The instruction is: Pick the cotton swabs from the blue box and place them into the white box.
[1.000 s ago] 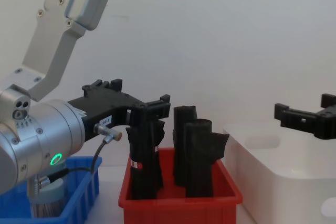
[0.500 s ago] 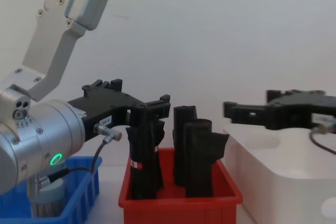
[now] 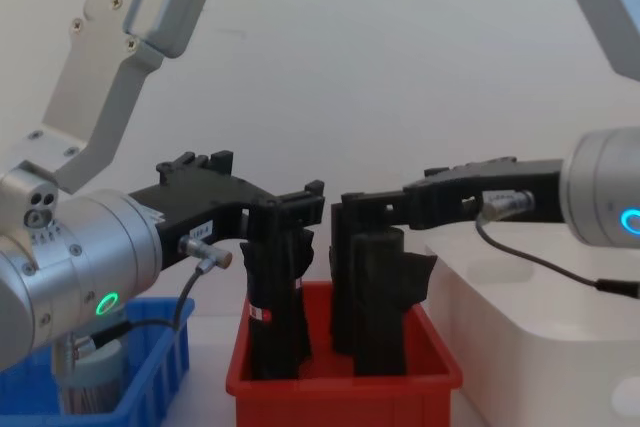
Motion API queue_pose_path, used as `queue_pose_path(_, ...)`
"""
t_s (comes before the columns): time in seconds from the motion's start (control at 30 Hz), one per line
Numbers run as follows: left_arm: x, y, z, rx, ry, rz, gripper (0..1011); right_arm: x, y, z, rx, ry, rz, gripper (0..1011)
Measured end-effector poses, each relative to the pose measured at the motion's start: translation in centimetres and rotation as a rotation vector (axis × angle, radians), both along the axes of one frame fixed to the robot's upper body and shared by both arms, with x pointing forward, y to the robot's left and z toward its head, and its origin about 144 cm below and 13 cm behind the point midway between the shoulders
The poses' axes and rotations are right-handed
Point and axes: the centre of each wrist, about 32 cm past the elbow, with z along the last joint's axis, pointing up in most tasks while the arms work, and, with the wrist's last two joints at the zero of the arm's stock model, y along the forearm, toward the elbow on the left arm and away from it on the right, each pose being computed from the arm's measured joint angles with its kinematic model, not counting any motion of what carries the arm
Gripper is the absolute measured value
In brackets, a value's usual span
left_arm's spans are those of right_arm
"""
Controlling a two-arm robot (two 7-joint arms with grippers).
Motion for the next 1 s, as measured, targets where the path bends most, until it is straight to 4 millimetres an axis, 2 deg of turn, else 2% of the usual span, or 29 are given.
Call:
queue_pose_path(0.17, 0.0, 0.0, 0.0, 0.0, 0.0, 0.0, 1004, 0.3, 0.8, 0.7, -0.038, 0.004, -0.046, 1001)
queue_pose_path(0.53, 0.0, 0.0, 0.0, 0.0, 0.0, 0.0, 1004, 0.3, 0.7, 1.0, -0.129, 0.013, -0.14, 1001)
queue_pose_path(1.0, 0.0, 0.0, 0.0, 0.0, 0.0, 0.0, 1004, 0.9, 2.1, -0.6, -0.149, 0.055, -0.178, 1001)
